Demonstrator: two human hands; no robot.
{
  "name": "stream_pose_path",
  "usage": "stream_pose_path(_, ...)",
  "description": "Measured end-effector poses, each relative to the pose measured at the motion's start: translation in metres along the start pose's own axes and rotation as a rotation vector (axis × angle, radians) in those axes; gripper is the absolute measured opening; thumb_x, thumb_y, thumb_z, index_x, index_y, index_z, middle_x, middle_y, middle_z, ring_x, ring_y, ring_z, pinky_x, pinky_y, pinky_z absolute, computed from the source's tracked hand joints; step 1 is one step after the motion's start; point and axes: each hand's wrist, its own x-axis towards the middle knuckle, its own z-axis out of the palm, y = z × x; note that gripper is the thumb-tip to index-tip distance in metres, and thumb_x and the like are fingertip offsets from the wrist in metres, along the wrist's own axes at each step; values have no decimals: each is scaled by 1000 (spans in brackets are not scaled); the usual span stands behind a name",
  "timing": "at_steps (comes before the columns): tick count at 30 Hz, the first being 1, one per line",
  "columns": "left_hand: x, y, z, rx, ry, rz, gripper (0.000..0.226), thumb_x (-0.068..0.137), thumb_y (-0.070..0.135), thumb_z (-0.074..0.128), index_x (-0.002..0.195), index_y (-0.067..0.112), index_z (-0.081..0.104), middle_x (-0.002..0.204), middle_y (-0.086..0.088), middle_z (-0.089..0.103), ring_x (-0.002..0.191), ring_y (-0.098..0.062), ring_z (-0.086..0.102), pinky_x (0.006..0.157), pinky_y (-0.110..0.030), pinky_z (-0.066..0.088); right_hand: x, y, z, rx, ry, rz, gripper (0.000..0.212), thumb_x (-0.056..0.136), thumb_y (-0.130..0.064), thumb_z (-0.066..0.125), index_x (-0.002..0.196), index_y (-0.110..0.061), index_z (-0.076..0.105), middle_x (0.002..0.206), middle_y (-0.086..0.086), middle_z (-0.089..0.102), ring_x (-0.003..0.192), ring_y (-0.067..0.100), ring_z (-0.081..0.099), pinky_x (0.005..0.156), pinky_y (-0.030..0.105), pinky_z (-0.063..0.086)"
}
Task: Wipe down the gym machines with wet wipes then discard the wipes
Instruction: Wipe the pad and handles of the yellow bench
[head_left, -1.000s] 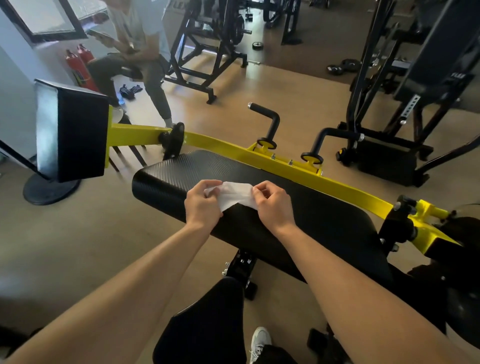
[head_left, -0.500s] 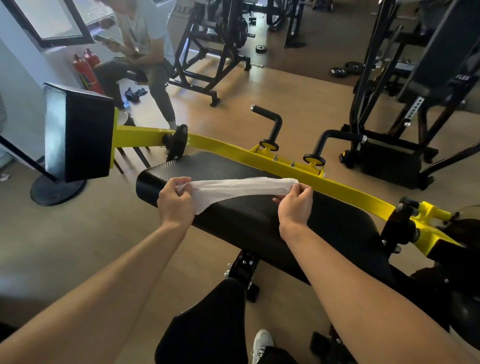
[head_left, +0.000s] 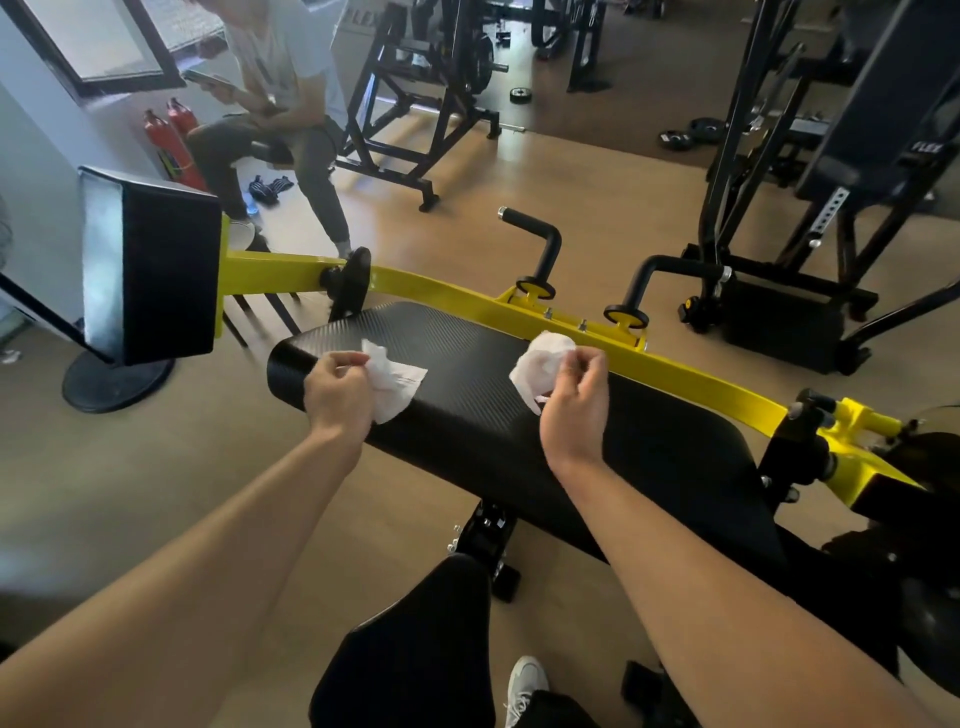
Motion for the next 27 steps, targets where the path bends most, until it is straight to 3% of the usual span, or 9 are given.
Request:
stream_pose_path(3, -8, 5, 12, 113, -154, 156, 10, 98, 15, 60, 104, 19, 68, 104, -3, 64, 94, -14, 62, 65, -14, 47, -12, 5, 6, -310, -517, -229, 12, 105, -32, 49, 104, -24, 58, 93, -11, 67, 84, 8, 65, 72, 34, 57)
stream_pose_path(6, -10, 3, 20, 225, -188, 261, 13, 94, 19, 69, 107, 18, 68, 97, 4, 66, 89, -9, 63, 63, -8, 46, -22, 7, 12, -579, -789, -297, 37, 93, -64, 52, 105, -32, 65, 122, -11, 67, 104, 11, 63, 87, 42, 56)
stream_pose_path(8, -10, 2, 22, 240, -184, 270, 16, 94, 18, 69, 110, 19, 67, 96, 6, 66, 90, -9, 64, 66, -10, 46, -24, 6, 10, -539, -769, -306, 48, 90, -72, 50, 98, -29, 70, 124, -11, 68, 106, 9, 62, 89, 42, 55)
stream_pose_path(12, -7, 4, 23, 341, -171, 310, 22, 99, 13, 58, 120, 17, 64, 103, 3, 63, 92, -11, 59, 70, -12, 44, -23, 7, 6, -498, -628, -297, 26, 91, -47, 71, 105, -26, 69, 104, -8, 66, 95, 10, 63, 84, 40, 58)
stream_pose_path(14, -3, 4, 24, 462, -198, 373, 25, 100, 12, 50, 119, 16, 66, 112, 0, 61, 100, -13, 56, 71, -9, 38, -22, 4, 6, -592, -585, -283, 40, 83, -48, 79, 113, -25, 67, 111, -8, 64, 105, 12, 57, 91, 38, 54)
stream_pose_path(18, -2, -2, 27, 685, -336, 584, 31, 103, 11, 45, 90, 13, 73, 104, -2, 55, 96, -17, 51, 67, -21, 35, -20, -2, 8, -748, -652, -283, 53, 81, -61, 75, 120, -27, 66, 122, -7, 64, 117, 15, 52, 99, 38, 46)
stream_pose_path(21, -6, -4, 28, 692, -412, 667, 33, 102, 8, 42, 74, 17, 57, 90, -5, 56, 88, -22, 51, 70, -27, 34, -21, 0, 7, -652, -666, -250, 46, 81, -53, 79, 116, -25, 68, 118, -5, 64, 115, 14, 51, 96, 38, 47)
stream_pose_path(24, -11, -3, 28, 490, -421, 500, 38, 101, 9, 41, 66, 19, 49, 73, -1, 54, 72, -18, 51, 61, -27, 33, -20, 2, 5, -535, -624, -196, 30, 86, -44, 78, 103, -21, 72, 101, -7, 64, 98, 12, 59, 82, 36, 56)
stream_pose_path(27, -20, 7, 28, 317, -422, 376, 35, 100, 30, 46, 72, 14, 57, 71, -1, 56, 67, -12, 50, 62, -30, 35, -20, -7, 2, -301, -525, -89, 23, 87, -44, 77, 93, -22, 72, 83, -10, 68, 78, 10, 64, 67, 27, 56)
